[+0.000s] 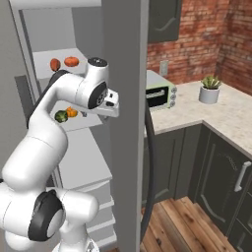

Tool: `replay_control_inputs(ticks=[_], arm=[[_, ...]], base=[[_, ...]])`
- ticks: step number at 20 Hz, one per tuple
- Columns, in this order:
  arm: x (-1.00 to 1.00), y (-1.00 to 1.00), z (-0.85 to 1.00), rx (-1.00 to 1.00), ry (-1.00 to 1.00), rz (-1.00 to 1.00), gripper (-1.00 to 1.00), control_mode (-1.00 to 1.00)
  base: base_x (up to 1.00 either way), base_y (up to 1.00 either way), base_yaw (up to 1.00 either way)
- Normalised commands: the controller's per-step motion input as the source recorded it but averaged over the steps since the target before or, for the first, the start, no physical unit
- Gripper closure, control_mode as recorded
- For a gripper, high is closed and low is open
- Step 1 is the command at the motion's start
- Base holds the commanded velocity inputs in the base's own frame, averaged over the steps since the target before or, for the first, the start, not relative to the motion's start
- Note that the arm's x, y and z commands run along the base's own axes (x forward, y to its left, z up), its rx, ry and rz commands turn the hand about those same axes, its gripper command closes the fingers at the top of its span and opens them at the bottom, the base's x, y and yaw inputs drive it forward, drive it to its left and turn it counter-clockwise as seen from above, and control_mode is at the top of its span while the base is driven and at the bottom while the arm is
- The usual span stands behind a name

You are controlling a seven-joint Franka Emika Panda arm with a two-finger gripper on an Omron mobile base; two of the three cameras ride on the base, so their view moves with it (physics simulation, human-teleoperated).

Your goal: Take the orange and broccoli from the second highest rack and move them to the highest rack where the squash and sweet potato are located, to maximize freezer space. Close the freezer door after rearranging.

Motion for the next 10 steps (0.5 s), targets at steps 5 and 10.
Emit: replay_control_inputs(ticks=[5, 10], arm=[[0.1, -0.72, -0.02, 0.1, 0.0, 0.0, -1.0, -1.0], [0.11, -0.61, -0.05, 0.06, 0.0, 0.0, -1.0, -1.0]], base=[[0.0, 0.0, 0.0], [0.0, 0.0, 0.0]])
